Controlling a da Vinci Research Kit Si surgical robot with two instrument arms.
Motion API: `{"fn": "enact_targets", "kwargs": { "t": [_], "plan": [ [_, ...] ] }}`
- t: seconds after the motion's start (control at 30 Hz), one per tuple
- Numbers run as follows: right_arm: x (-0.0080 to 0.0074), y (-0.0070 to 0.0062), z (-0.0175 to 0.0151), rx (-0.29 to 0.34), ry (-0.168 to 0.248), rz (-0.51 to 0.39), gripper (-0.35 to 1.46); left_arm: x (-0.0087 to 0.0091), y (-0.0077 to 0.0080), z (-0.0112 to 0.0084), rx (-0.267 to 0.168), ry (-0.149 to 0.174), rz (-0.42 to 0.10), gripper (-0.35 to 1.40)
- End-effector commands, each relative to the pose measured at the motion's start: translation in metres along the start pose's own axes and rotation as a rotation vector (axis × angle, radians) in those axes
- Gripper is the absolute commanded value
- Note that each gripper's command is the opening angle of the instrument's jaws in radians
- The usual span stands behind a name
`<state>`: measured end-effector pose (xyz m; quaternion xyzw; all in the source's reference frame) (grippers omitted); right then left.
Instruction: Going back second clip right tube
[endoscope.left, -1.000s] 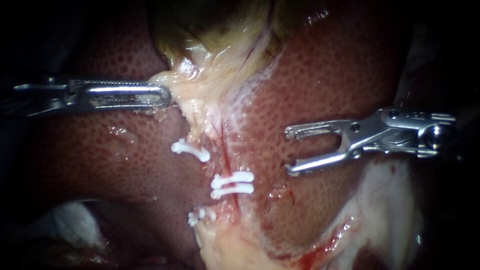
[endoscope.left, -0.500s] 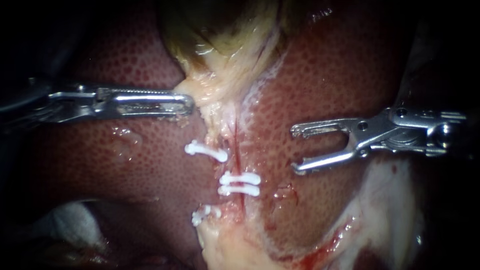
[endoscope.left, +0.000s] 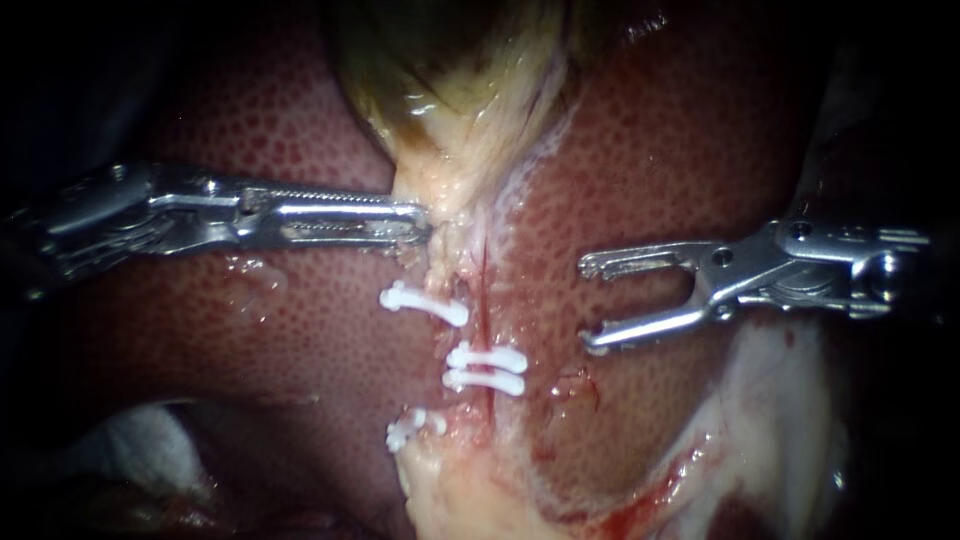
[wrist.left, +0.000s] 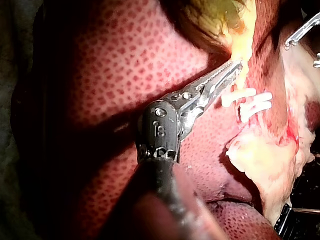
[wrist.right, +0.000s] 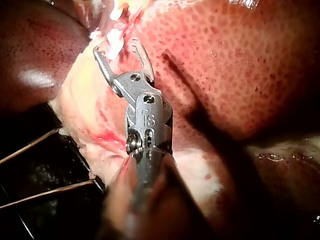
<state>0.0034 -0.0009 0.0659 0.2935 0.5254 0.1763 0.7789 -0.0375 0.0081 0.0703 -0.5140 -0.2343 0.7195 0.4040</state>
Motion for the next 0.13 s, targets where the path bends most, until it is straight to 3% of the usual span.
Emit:
{"fn": "enact_targets", "kwargs": {
  "t": [0.03,0.13],
  "plan": [
    [0.0000,0.0000,0.0000,0.000,0.000,0.000,0.49,0.0000,0.0000,-0.0001,-0.001,0.000,0.000,-0.35],
    [0.0000,0.0000,0.0000,0.000,0.000,0.000,0.49,0.0000,0.0000,-0.0002,-0.002,-0.001,0.000,-0.35]
  ]
}}
